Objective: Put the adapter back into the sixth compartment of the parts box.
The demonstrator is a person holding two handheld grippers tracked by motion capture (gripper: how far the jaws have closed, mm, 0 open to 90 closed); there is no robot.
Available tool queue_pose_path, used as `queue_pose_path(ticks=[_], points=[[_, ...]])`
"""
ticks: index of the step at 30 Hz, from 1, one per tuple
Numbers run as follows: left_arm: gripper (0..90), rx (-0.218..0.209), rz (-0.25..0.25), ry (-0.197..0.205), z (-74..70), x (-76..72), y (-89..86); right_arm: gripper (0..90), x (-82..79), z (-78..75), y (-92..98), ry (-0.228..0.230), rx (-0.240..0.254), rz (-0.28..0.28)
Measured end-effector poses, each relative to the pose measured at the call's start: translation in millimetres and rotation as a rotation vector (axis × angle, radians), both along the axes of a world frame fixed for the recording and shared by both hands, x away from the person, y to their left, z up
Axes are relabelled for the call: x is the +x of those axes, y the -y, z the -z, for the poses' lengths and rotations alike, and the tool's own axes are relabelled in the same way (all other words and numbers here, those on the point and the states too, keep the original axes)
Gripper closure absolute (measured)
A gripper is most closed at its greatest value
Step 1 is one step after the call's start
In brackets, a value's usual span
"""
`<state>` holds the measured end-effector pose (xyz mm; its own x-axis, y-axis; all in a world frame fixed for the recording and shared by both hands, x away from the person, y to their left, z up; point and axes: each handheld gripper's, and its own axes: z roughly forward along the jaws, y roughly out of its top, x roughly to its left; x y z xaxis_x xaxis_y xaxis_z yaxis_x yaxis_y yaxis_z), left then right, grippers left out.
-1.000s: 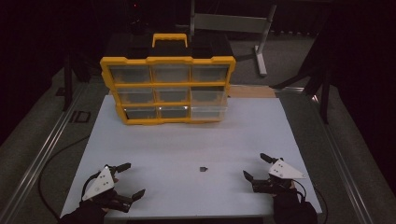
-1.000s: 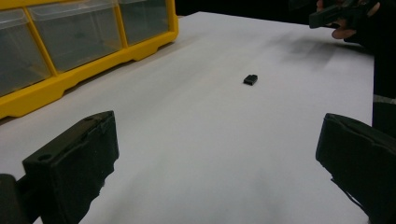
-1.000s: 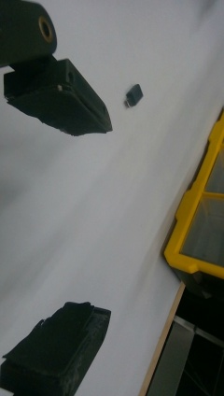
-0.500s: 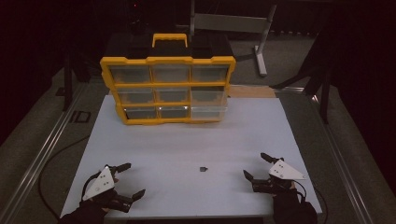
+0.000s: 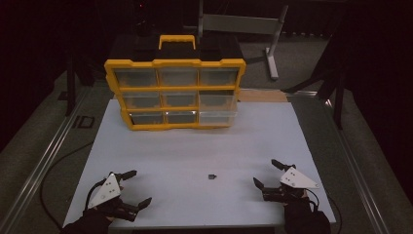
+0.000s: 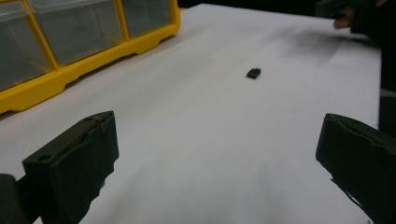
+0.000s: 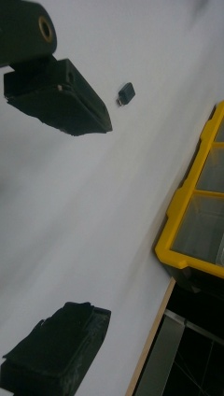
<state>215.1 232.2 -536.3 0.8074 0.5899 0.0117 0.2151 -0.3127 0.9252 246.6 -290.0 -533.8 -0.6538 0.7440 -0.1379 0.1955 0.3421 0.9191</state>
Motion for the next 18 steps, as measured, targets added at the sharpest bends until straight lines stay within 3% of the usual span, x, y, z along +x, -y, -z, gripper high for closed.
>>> queue_pose_path(ticks=[9, 18], points=[[0.0, 0.057, -0.006, -0.040, 0.1, 3.7, 3.6, 9.5, -1.4, -1.6, -1.7, 0.010, -0.004, -0.003], [0.0, 0.059, -0.006, -0.073, -13.6, 11.0, 5.6, 9.5, -2.8, -3.8, -2.2, 0.016, 0.006, -0.004]])
